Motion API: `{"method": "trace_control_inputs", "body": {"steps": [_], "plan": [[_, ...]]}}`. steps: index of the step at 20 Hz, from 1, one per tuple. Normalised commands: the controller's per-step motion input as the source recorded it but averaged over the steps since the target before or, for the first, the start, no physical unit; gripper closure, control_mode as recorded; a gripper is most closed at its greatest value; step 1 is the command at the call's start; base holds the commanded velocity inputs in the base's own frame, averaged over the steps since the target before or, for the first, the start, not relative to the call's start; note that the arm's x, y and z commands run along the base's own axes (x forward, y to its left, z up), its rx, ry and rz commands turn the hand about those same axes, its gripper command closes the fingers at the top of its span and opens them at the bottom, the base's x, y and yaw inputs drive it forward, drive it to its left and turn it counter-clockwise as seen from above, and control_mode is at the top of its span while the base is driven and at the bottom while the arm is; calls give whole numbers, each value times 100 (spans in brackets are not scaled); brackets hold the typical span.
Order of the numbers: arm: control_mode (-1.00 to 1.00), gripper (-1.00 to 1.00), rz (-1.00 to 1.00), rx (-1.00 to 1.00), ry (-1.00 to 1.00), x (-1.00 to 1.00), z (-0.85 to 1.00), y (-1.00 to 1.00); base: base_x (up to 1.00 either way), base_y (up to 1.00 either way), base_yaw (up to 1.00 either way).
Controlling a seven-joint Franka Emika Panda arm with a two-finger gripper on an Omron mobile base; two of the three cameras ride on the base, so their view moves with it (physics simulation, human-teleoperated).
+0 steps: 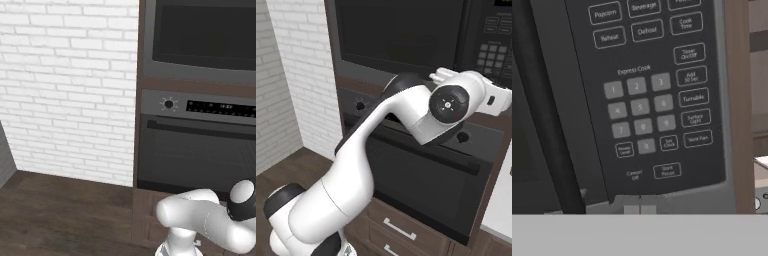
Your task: Pick the carrot from the sink and place it in the bowl. Then pick the bowl and place it in the microwave. Then close the microwave door and press the start button.
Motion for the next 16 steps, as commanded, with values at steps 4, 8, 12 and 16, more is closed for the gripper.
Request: {"method": "trace_control_inputs", "body": {"steps": [4, 8, 12, 16], "plan": [[-100, 100, 0, 0, 0, 31, 0, -18, 0, 0, 0], [-100, 100, 0, 0, 0, 10, -4, -21, 0, 0, 0], [-100, 100, 0, 0, 0, 1, -15, -14, 0, 0, 0], [-100, 100, 0, 0, 0, 27, -16, -2, 0, 0, 0]]}}
